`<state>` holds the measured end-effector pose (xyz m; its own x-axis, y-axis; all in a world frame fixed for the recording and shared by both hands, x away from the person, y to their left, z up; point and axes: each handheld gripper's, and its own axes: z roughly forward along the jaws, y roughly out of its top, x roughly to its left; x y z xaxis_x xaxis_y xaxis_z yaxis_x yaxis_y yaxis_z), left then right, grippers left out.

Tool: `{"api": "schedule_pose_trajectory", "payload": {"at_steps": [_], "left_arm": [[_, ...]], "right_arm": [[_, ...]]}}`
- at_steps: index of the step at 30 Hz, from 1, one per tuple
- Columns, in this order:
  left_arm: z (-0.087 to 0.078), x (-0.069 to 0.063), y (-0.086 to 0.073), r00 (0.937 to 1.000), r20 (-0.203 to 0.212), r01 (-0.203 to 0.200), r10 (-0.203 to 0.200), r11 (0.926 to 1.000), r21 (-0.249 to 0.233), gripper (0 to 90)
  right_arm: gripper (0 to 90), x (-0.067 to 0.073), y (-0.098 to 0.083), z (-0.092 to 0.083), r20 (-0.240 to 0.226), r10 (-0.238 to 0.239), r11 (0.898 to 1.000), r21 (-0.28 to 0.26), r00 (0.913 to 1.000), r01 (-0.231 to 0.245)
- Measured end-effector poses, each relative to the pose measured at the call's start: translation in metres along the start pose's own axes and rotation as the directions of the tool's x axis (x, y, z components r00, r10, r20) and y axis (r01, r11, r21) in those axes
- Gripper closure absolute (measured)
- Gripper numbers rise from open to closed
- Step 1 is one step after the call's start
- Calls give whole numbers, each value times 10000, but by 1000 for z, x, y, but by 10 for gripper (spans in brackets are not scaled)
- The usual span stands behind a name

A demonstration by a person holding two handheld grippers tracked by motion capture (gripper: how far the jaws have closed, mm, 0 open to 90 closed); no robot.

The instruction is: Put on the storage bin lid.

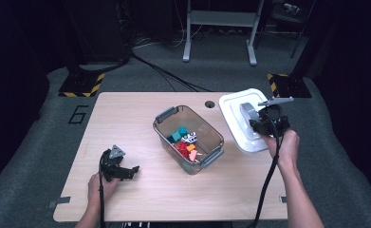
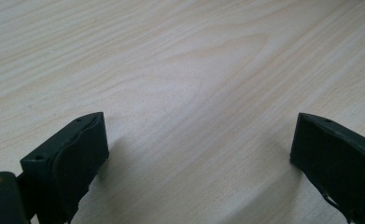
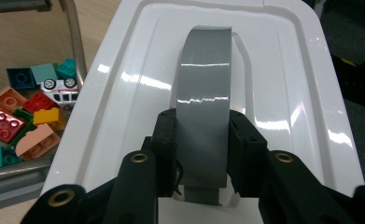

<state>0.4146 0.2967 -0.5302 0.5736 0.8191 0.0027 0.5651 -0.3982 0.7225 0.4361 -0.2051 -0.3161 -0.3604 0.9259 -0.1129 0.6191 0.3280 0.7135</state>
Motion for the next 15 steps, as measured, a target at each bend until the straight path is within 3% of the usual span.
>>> {"api": "schedule_pose_trajectory", "payload": {"at_steps": [15], "left_arm": [[0, 0, 0, 10000, -1, -2, 1, 10000, -2, 39]], "right_arm": [[673, 43, 15, 14, -1037, -599, 9982, -115, 9928, 591]]}}
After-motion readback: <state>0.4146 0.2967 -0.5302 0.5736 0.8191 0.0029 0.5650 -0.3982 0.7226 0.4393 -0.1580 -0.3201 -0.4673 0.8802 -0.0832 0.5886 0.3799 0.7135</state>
